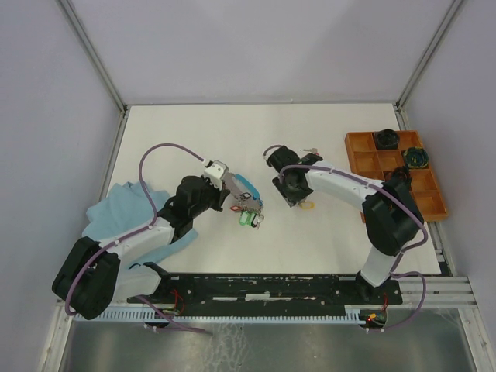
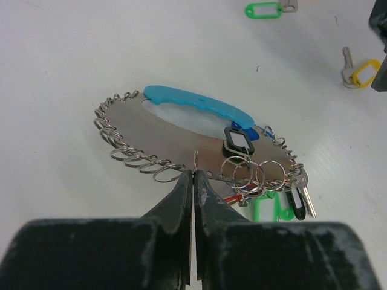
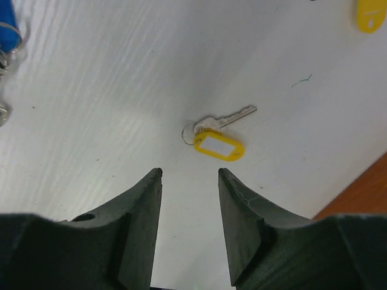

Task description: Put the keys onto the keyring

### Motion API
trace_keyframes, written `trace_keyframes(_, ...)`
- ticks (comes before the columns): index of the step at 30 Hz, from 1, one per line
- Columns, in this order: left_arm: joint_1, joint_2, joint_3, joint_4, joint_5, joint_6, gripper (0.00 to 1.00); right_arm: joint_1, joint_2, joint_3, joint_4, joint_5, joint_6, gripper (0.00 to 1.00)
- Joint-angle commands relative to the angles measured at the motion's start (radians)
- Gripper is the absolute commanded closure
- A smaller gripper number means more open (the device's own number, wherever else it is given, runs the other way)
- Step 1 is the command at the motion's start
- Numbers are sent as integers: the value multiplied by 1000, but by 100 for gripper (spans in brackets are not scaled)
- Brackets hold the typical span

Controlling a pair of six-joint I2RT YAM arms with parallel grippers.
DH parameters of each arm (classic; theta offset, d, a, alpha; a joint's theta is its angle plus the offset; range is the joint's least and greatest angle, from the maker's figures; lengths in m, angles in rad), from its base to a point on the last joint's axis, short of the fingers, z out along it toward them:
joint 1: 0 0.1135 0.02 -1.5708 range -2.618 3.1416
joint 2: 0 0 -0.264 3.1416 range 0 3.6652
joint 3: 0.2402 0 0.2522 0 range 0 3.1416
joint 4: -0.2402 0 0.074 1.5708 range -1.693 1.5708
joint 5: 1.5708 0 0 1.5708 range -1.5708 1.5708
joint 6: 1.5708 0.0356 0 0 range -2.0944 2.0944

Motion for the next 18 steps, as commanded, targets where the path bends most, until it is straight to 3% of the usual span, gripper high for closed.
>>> trace_keyframes(1,1,-30,16,78,-5,27,97,50,77,68,-78,136,-163,50)
trace_keyframes(18,1,-31,18,74,3,29,97,93,253,146,-83,197,-236,66)
